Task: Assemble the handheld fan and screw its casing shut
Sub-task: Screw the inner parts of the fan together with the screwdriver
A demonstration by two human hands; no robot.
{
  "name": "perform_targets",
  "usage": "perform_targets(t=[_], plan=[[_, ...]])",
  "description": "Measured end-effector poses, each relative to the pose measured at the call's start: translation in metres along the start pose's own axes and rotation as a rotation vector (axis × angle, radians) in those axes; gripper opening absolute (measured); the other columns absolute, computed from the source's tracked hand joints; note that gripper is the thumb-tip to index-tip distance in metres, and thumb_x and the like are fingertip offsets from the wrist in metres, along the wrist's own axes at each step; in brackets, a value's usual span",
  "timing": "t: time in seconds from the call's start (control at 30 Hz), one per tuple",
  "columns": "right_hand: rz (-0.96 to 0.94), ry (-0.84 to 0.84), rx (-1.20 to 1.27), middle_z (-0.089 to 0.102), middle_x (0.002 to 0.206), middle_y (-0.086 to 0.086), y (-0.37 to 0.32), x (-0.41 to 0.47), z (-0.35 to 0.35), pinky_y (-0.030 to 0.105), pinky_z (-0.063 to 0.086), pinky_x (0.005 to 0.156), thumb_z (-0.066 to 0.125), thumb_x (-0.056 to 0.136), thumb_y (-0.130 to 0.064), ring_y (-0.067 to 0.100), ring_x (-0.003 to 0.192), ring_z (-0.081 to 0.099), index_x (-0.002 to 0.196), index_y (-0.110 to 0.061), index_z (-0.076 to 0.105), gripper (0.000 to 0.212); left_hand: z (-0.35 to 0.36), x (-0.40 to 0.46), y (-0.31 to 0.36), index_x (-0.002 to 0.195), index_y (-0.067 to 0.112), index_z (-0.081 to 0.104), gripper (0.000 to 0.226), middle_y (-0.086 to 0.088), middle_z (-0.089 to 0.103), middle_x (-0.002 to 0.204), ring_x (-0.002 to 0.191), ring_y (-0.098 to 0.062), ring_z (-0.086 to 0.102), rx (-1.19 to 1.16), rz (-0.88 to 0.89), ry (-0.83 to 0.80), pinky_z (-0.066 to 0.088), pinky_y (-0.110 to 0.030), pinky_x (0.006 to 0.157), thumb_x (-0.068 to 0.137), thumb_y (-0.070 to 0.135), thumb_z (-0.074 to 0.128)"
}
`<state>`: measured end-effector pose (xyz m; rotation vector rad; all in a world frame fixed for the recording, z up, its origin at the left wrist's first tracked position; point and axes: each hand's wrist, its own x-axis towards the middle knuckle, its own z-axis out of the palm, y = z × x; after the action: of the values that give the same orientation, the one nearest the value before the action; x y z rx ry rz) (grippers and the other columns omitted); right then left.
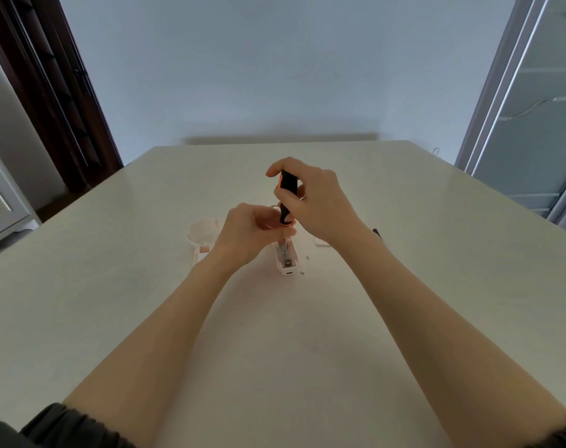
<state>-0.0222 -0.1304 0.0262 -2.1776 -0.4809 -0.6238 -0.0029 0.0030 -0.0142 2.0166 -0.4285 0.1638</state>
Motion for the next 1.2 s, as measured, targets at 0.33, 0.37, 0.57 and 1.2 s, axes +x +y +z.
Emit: perform_targets(t=[0.33,0.37,0.57,1.2], plan=[[-0.002,0.137,-0.106,0.059,0.075,0.001,0.002,0.000,0.005,0.031,0.048,0.069,0.070,0.078,-0.020,0.018,0.066,0.054,0.092,-0.015,0.062,0.017,-0.001,0.000,-0.007,0.070,0.023,0.072,0.012,0.013,0.071,0.071,0.063,0.000,0.065,0.069,0.024,-0.027,0.045,-0.006,0.063,0.073,0.014,0.078],[0.003,0.149,-0.104,0.058,0.075,0.002,0.003,-0.001,0.006,0.029,0.047,0.068,0.071,0.078,-0.021,0.019,0.067,0.053,0.091,-0.014,0.062,0.017,-0.001,0.000,-0.008,0.071,0.021,0.073,0.010,0.010,0.072,0.073,0.067,-0.003,0.067,0.061,0.018,-0.026,0.046,-0.007,0.065,0.073,0.013,0.079],[0.018,0.155,-0.070,0.051,0.075,-0.001,0.005,-0.004,0.011,0.024,0.038,0.064,0.063,0.085,-0.025,0.017,0.069,0.047,0.095,-0.014,0.059,0.016,0.001,0.001,-0.010,0.070,0.015,0.073,0.007,0.000,0.073,0.075,0.069,-0.004,0.067,0.035,-0.017,-0.025,0.045,-0.007,0.067,0.073,0.010,0.078],[0.032,0.090,-0.042,0.064,0.078,0.000,-0.001,0.000,0.007,0.039,0.053,0.074,0.070,0.079,-0.026,0.023,0.070,0.061,0.095,-0.016,0.060,0.022,-0.001,0.000,-0.008,0.080,0.016,0.074,0.010,0.008,0.072,0.075,0.068,0.000,0.066,0.043,0.002,-0.015,0.044,-0.004,0.064,0.072,0.015,0.079]])
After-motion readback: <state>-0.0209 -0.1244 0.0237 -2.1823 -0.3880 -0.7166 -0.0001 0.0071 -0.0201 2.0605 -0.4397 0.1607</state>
